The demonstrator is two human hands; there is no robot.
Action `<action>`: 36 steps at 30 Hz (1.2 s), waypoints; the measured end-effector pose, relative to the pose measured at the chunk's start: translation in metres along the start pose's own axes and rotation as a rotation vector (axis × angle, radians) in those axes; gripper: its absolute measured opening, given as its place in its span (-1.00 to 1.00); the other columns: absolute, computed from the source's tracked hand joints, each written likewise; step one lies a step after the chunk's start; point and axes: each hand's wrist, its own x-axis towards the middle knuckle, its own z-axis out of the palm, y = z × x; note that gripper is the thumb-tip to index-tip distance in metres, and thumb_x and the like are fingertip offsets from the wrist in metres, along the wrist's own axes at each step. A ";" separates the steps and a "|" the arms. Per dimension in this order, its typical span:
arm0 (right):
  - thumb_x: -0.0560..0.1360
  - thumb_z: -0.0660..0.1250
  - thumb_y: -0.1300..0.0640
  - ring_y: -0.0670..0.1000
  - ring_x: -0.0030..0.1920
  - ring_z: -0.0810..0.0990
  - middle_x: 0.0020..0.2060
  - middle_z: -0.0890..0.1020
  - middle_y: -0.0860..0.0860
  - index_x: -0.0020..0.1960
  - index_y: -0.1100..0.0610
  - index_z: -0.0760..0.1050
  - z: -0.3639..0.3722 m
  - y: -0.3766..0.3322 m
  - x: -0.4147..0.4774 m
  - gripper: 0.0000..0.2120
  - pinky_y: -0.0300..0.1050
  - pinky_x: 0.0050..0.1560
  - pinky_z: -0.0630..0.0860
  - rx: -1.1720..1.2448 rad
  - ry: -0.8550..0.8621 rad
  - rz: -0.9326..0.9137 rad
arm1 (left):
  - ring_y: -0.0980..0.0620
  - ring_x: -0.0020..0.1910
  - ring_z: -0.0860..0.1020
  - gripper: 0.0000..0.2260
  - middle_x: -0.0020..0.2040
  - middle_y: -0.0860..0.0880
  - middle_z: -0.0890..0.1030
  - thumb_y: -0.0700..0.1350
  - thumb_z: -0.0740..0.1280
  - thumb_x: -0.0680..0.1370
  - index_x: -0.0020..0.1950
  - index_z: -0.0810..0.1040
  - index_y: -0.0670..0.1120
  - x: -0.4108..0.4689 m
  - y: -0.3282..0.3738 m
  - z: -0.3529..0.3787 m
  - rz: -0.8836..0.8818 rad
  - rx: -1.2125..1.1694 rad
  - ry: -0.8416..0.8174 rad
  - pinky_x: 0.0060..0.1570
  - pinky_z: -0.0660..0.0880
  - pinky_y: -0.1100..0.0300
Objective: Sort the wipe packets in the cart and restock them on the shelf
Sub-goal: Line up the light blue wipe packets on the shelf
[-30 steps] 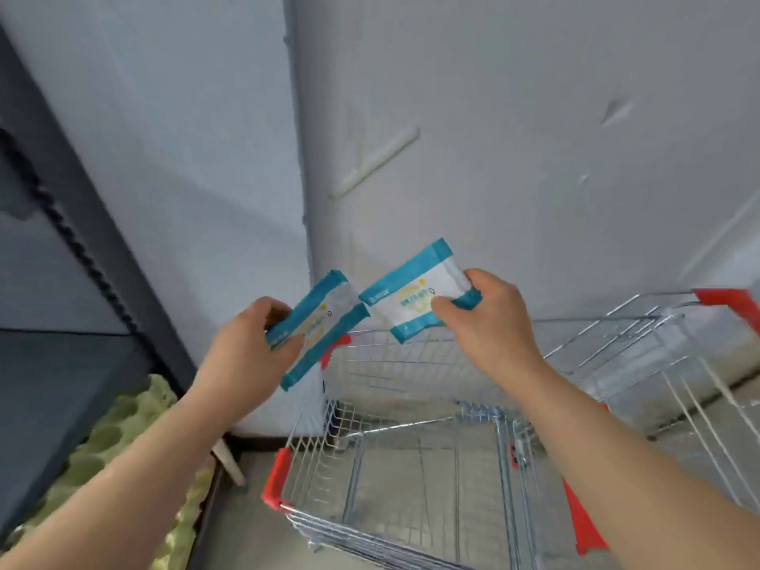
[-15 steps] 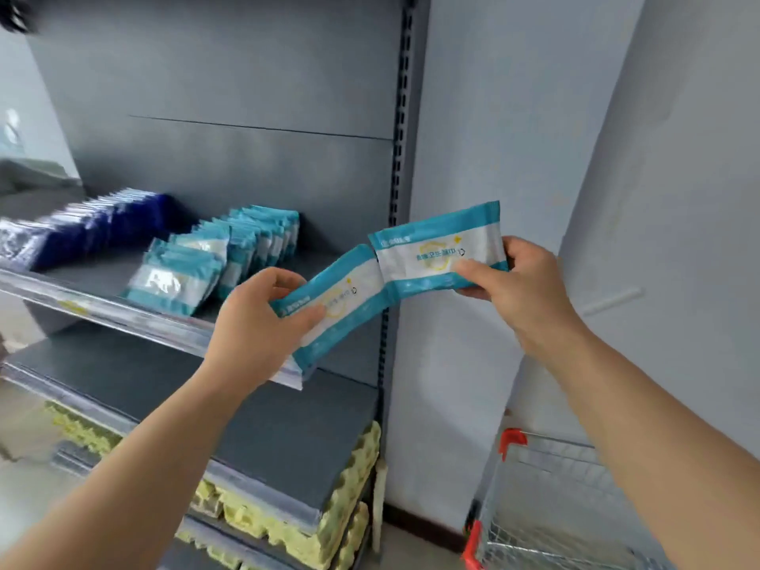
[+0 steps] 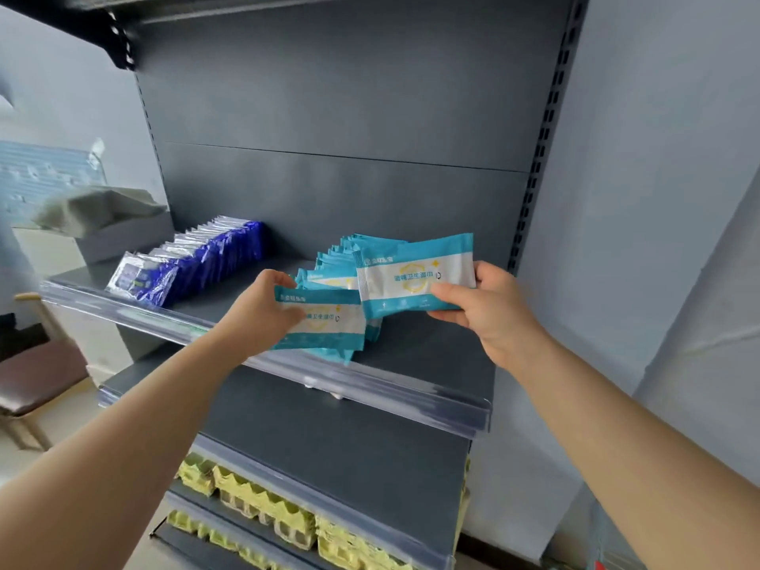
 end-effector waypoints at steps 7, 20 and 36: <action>0.46 0.40 0.33 0.08 0.01 0.67 0.04 0.65 0.11 0.10 0.22 0.51 0.036 0.025 0.028 -0.77 -0.02 -0.09 0.65 0.015 -0.080 0.155 | -0.05 -0.20 0.59 -0.66 0.02 -0.06 0.55 -0.19 0.48 0.44 0.12 0.43 -0.04 0.046 -0.028 -0.001 0.066 0.085 -0.113 -0.16 0.60 -0.07; 0.38 0.51 0.18 -0.08 -0.09 0.66 -0.08 0.68 -0.09 -0.05 0.04 0.58 0.082 0.057 0.048 -0.81 -0.08 -0.09 0.65 -0.480 -0.124 0.171 | 0.08 -0.22 0.57 -0.77 -0.10 0.05 0.60 -0.11 0.47 0.45 0.05 0.51 0.01 0.094 -0.054 0.003 0.239 -0.022 -0.094 -0.33 0.56 0.23; 0.35 0.49 -0.14 -0.16 -0.44 0.55 -0.28 0.64 -0.08 -0.10 0.03 0.56 0.139 0.038 0.024 -0.72 -0.31 -0.49 0.46 -0.777 0.080 0.286 | 0.05 0.19 0.42 -0.54 0.24 0.06 0.29 0.10 0.40 0.47 0.27 0.28 0.05 0.121 -0.093 -0.005 0.388 -0.019 -0.473 -0.01 0.57 0.21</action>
